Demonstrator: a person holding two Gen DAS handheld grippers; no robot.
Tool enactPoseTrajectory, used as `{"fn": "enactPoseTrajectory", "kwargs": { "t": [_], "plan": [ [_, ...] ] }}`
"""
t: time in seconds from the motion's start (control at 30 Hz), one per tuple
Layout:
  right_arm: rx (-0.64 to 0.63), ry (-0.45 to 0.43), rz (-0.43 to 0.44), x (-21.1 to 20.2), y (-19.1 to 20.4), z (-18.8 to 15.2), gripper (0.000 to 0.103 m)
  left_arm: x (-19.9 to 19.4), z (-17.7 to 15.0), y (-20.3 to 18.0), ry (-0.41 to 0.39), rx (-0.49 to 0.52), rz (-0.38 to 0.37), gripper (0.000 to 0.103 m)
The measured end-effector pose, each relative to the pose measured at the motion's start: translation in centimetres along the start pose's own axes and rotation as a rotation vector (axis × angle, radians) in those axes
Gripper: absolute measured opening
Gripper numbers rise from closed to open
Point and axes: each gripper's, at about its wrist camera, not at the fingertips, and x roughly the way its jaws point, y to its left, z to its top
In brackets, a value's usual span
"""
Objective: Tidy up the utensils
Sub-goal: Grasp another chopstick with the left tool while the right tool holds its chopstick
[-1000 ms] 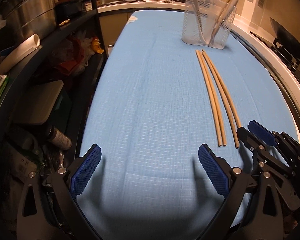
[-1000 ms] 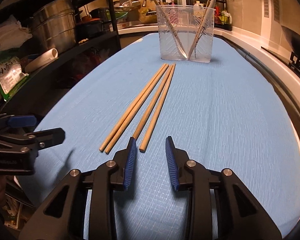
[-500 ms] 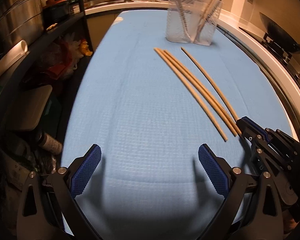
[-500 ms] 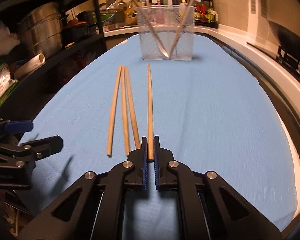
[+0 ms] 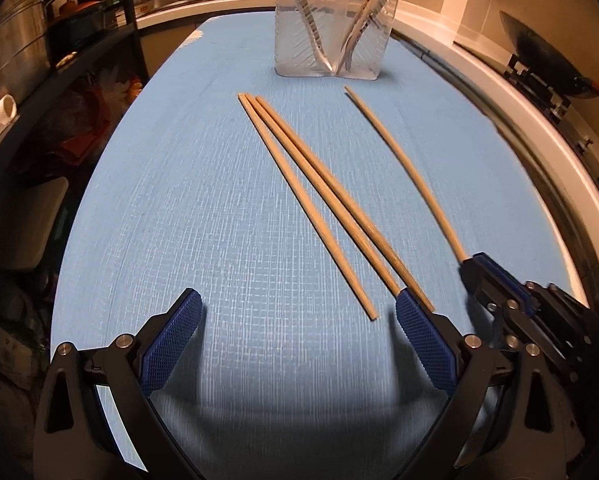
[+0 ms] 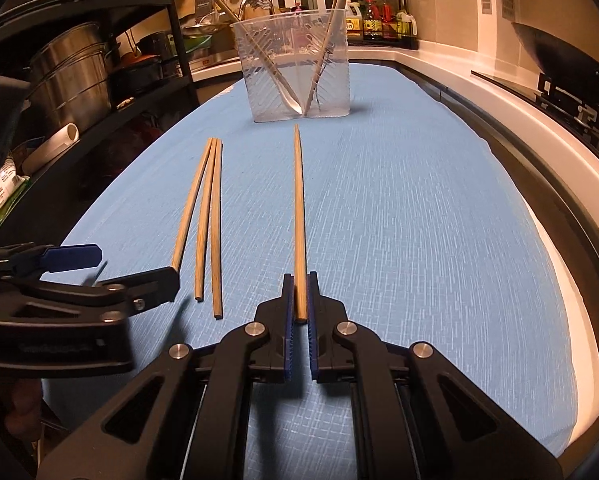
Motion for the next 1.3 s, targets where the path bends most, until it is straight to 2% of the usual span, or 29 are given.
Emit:
{"fn": "enactPoseTrajectory", "kwargs": {
  "t": [0.07, 0.27, 0.43, 0.6, 0.67, 0.7, 0.83, 0.9, 1.2, 1.3],
  "plan": [
    [-0.002, -0.001, 0.004, 0.0, -0.1, 0.0, 0.006, 0.6, -0.1, 0.0, 0.024, 0.001, 0.037, 0.091],
    [-0.018, -0.017, 0.002, -0.1, 0.1, -0.3, 0.006, -0.1, -0.5, 1.7, 0.019, -0.035, 0.104, 0.09],
    [-0.026, -0.054, -0.005, -0.2, 0.3, -0.8, 0.007, -0.5, -1.1, 3.3, -0.02, -0.072, 0.092, 0.08],
    [-0.028, -0.087, -0.012, -0.2, 0.5, -1.2, 0.008, -0.7, -1.6, 2.1, -0.122, -0.059, 0.082, 0.047],
    [-0.028, -0.088, -0.008, -0.3, 0.5, -1.2, 0.007, -0.7, -1.7, 1.9, -0.147, -0.056, 0.073, 0.015],
    [-0.029, -0.087, -0.004, -0.3, 0.4, -1.2, 0.007, -0.8, -1.6, 1.8, -0.15, -0.059, 0.06, 0.005],
    [-0.045, -0.071, 0.017, -0.4, 0.5, -1.1, 0.006, -1.2, -1.6, 3.2, -0.139, -0.117, 0.0, 0.005],
    [-0.049, -0.074, 0.018, -0.8, 0.5, -1.0, 0.006, -1.9, -1.8, 3.3, -0.156, -0.1, 0.012, 0.005],
    [-0.107, -0.185, 0.015, -5.4, 1.5, 1.4, 0.006, -9.6, 0.4, 4.2, -0.338, -0.031, 0.011, 0.005],
    [-0.124, -0.212, 0.007, -6.8, 1.7, 2.6, 0.006, -11.5, 1.4, 4.5, -0.372, -0.023, -0.004, 0.005]
  ]
}}
